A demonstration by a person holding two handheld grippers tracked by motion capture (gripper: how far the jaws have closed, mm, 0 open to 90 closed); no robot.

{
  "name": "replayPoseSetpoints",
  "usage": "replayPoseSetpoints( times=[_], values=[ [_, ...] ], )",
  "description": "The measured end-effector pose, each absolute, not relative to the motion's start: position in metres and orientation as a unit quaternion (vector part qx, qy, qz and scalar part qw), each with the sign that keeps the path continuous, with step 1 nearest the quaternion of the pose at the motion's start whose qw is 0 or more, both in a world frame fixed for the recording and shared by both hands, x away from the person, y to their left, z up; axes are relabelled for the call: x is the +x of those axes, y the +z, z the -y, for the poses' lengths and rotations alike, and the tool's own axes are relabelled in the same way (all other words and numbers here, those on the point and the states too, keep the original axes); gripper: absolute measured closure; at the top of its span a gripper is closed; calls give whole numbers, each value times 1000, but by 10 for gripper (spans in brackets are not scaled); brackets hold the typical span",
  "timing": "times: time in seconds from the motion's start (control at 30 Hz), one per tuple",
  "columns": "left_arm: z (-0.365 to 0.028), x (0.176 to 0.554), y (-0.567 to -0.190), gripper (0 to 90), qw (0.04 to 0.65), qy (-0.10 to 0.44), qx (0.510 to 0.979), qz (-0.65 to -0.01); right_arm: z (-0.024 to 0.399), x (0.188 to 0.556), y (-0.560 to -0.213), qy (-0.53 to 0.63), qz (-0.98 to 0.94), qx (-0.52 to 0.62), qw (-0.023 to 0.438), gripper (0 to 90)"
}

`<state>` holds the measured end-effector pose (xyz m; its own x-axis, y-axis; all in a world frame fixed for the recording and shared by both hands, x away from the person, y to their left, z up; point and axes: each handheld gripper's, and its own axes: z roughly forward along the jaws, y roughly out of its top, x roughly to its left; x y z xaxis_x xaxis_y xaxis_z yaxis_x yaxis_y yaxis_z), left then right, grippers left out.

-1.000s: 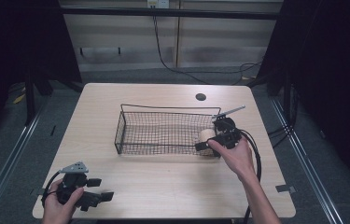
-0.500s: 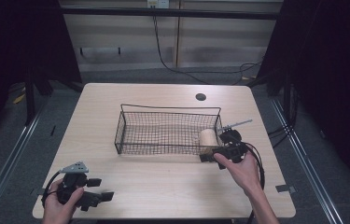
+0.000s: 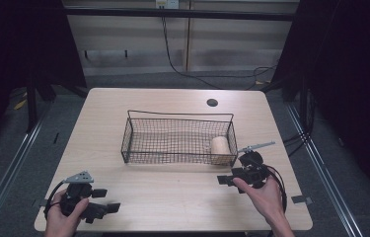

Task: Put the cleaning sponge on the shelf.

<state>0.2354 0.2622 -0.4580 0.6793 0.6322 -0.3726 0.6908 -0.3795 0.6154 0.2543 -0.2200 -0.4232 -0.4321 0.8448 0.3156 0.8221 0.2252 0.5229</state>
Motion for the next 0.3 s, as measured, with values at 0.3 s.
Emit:
replayPoseSetpoints(
  times=[0.3],
  values=[
    [-262, 236, -458, 174, 390, -37, 829, -400, 233, 246, -444, 319, -771, 551, 30, 300]
  ],
)
